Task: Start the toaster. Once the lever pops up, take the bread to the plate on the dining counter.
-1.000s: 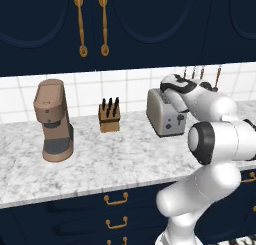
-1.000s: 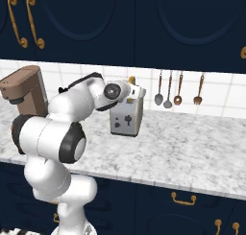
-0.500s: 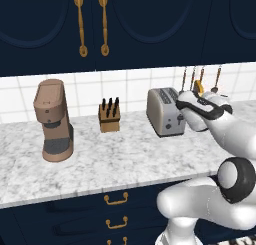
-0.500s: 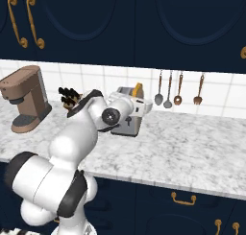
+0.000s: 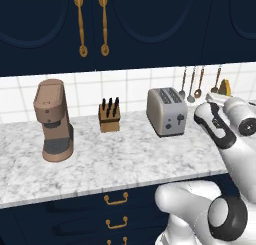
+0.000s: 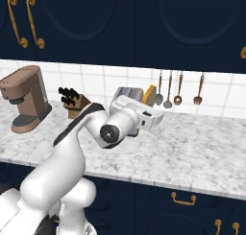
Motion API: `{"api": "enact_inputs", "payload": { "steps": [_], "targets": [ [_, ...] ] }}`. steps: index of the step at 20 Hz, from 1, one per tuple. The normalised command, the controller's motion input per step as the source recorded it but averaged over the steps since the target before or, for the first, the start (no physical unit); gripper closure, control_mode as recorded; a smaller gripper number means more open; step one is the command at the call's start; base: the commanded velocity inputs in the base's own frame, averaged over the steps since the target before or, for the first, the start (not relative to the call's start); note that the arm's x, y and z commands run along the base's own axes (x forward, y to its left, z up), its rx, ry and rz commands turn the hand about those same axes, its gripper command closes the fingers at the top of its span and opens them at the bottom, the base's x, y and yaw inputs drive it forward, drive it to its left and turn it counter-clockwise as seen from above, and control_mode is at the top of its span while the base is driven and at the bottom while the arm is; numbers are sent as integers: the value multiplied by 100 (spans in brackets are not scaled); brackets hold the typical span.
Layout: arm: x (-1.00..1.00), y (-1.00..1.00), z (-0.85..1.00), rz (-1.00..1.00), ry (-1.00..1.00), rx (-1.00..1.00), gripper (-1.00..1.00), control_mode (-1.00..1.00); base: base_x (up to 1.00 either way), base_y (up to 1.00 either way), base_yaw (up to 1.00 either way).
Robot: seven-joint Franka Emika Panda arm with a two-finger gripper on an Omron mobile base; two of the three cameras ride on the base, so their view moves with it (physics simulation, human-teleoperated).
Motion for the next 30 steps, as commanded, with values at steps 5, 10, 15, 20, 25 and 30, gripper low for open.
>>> {"api": "enact_inputs", "payload": {
  "steps": [5, 10, 15, 20, 25, 30],
  "targets": [
    [-92, -46, 100, -2, 29, 21, 100, -100, 0, 0, 0],
    [-68, -17, 64, 0, 50, 4, 100, -100, 0, 0, 0],
    [-14, 10, -30, 6, 43, -3, 100, -100, 0, 0, 0],
    [0, 29, -46, 6, 19, -14, 100, -100, 0, 0, 0],
    [-32, 0, -29, 2, 10, -5, 100, -100, 0, 0, 0],
    [-63, 0, -13, 5, -4, 0, 100, -100, 0, 0, 0]
  ]
}}
